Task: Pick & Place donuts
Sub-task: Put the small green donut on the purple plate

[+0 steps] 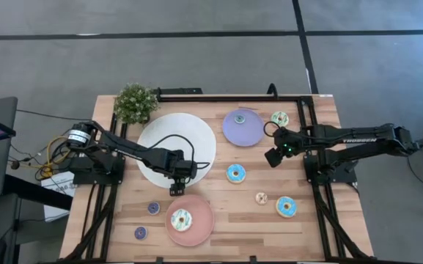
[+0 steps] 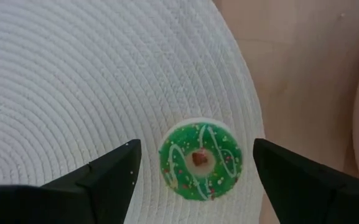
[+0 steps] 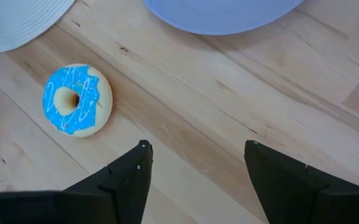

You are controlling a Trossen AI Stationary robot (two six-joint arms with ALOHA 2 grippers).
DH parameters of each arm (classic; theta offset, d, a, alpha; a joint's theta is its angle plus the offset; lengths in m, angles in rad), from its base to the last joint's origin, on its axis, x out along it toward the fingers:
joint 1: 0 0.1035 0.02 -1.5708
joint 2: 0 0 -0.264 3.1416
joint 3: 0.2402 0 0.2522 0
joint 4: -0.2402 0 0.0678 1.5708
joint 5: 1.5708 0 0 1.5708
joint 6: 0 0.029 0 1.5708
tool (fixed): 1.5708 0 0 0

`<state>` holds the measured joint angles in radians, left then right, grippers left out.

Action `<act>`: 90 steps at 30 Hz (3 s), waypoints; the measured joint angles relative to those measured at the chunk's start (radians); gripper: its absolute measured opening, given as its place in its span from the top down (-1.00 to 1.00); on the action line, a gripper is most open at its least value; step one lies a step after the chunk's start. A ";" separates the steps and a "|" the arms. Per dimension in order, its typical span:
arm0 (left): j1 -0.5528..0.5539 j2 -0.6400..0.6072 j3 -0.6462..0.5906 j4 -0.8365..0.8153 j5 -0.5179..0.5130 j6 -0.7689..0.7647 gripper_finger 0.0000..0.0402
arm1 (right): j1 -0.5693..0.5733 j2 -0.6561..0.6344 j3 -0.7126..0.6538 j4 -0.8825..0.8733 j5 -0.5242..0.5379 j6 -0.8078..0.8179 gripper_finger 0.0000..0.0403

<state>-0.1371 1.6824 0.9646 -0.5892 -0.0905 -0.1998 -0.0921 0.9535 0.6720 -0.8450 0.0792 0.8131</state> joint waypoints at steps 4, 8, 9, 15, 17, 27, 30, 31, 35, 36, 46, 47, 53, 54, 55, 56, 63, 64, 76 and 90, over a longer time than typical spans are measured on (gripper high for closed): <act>0.000 0.022 0.000 -0.005 0.027 -0.005 -0.52 | 0.000 0.000 0.000 0.013 0.000 0.000 -0.22; 0.000 0.039 0.001 -0.006 0.025 -0.019 -0.52 | 0.000 0.001 0.000 0.015 0.000 0.000 -0.22; 0.000 0.043 0.000 -0.004 0.026 -0.020 -0.52 | 0.000 0.001 0.000 0.016 0.000 0.000 -0.22; 0.000 0.047 0.001 0.000 0.027 -0.023 -0.52 | 0.000 0.001 0.000 0.020 0.000 0.001 -0.22; 0.000 0.049 0.001 0.000 0.027 -0.023 -0.52 | 0.000 0.001 0.000 0.019 0.000 0.001 -0.22; 0.000 0.050 0.002 -0.002 0.033 -0.029 -0.51 | 0.000 0.001 0.000 0.019 0.000 0.000 -0.22; 0.000 0.050 0.002 -0.003 0.033 -0.029 -0.51 | 0.000 0.001 0.000 0.019 0.000 0.000 -0.22; 0.000 0.050 0.002 -0.003 0.033 -0.029 -0.51 | 0.000 0.001 0.000 0.019 0.000 0.000 -0.22; 0.000 0.050 0.002 -0.002 0.035 -0.035 -0.39 | 0.000 0.001 0.000 0.019 0.000 -0.001 -0.22; 0.000 0.050 0.002 -0.003 0.041 -0.041 -0.34 | 0.000 0.001 0.000 0.019 0.000 -0.002 -0.22; 0.000 0.050 0.002 -0.004 0.054 -0.065 -0.01 | 0.000 0.001 0.000 0.019 0.000 -0.021 -0.22; 0.000 0.050 0.002 -0.004 0.054 -0.072 -0.01 | 0.000 0.001 0.000 0.019 0.000 -0.027 -0.22; 0.000 0.053 0.024 -0.037 0.054 -0.114 0.00 | 0.000 0.001 0.000 0.019 0.000 -0.036 -0.22; 0.001 0.053 0.035 -0.045 0.054 -0.124 0.00 | 0.000 0.001 0.000 0.019 0.000 -0.037 -0.22; 0.002 0.053 0.047 -0.049 0.054 -0.134 0.00 | 0.000 0.001 0.000 0.019 0.000 -0.036 -0.22; 0.002 0.053 0.059 -0.050 0.054 -0.142 0.00 | 0.000 0.001 0.000 0.019 0.000 -0.036 -0.22; 0.005 0.053 0.166 -0.056 0.033 -0.169 0.00 | 0.000 0.001 0.000 0.019 0.000 -0.037 -0.22; 0.009 0.053 0.188 -0.057 0.018 -0.179 0.00 | 0.000 0.001 0.000 0.020 0.000 -0.037 -0.22; 0.198 0.053 0.466 -0.014 -0.133 -0.091 0.00 | 0.000 0.001 0.000 0.084 0.002 -0.037 -0.22; 0.416 0.306 0.696 0.060 0.050 0.121 0.00 | 0.000 0.004 0.000 0.189 0.001 0.046 -0.22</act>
<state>0.2784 1.9880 1.6608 -0.5291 -0.0400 -0.0790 -0.0922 0.9577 0.6720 -0.6560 0.0800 0.8595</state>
